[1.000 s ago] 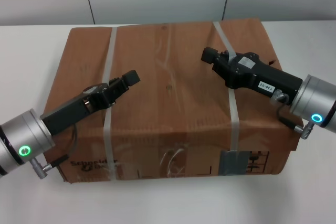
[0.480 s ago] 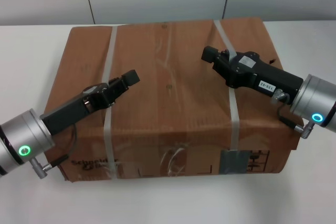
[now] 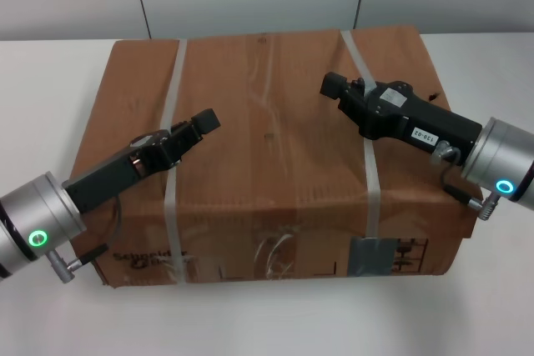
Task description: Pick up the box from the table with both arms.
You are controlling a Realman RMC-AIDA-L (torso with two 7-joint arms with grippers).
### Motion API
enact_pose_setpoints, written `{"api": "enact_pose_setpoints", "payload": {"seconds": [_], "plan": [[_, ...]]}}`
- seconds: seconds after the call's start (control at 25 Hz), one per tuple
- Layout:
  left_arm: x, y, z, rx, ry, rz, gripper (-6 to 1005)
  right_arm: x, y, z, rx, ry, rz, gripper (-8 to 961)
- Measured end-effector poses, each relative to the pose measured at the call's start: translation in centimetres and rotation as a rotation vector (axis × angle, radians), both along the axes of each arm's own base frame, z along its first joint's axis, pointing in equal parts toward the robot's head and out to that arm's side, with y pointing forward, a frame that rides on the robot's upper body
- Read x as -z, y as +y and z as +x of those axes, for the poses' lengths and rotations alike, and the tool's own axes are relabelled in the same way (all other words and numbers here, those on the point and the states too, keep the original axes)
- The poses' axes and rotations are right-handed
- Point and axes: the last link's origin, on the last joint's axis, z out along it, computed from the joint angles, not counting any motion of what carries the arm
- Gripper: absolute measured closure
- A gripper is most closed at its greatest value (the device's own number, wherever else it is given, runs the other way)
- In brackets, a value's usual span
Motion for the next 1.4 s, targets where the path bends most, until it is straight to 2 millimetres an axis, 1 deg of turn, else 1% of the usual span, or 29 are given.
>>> {"api": "enact_pose_setpoints", "payload": {"seconds": [1.4], "plan": [[0.01, -0.06, -0.17, 0.0, 0.006, 0.016, 949, -0.01, 0.05, 0.05, 0.004, -0.002, 0.002, 930]]}}
